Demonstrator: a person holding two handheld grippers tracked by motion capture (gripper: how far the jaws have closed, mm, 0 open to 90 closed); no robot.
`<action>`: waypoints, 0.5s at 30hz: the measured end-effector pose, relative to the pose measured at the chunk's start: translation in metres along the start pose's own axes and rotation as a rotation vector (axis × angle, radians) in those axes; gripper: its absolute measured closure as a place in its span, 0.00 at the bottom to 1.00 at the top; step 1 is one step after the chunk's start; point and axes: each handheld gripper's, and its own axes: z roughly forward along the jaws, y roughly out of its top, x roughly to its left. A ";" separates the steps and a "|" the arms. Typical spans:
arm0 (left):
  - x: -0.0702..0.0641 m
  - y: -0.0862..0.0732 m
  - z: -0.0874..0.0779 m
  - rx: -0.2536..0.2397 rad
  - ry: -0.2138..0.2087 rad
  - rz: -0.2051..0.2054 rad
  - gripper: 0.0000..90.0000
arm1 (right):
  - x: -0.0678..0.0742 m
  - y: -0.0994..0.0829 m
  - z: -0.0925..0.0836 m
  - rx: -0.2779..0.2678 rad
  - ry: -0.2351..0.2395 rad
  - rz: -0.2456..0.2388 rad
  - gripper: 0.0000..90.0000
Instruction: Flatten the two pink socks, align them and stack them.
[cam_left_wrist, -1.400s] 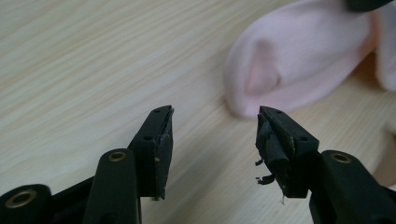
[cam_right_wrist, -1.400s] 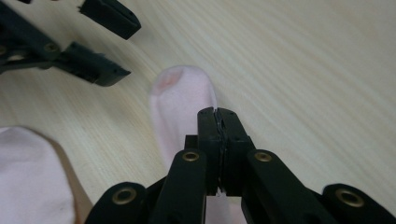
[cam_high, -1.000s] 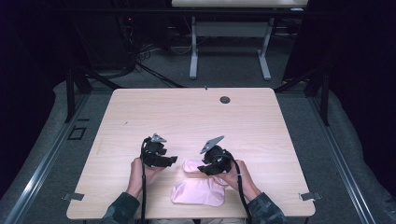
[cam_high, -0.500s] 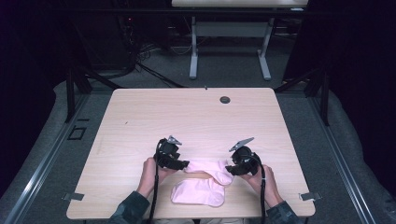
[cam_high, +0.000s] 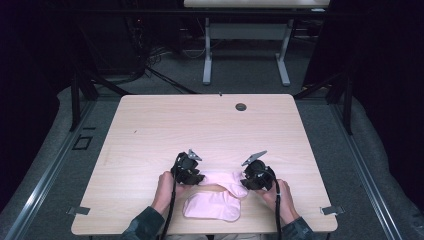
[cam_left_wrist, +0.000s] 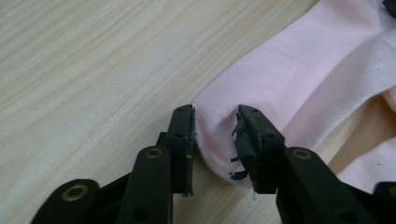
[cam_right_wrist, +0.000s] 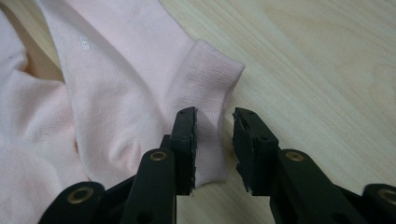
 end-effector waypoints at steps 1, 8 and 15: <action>0.000 0.000 0.000 0.002 0.006 0.004 0.80 | 0.000 0.001 0.000 -0.001 0.002 0.002 0.81; 0.002 -0.004 -0.001 -0.024 0.045 0.009 0.93 | 0.001 0.010 0.007 -0.020 -0.045 -0.026 0.96; 0.007 -0.012 -0.008 -0.059 0.044 -0.020 0.95 | -0.001 0.013 0.008 -0.056 -0.025 -0.011 0.97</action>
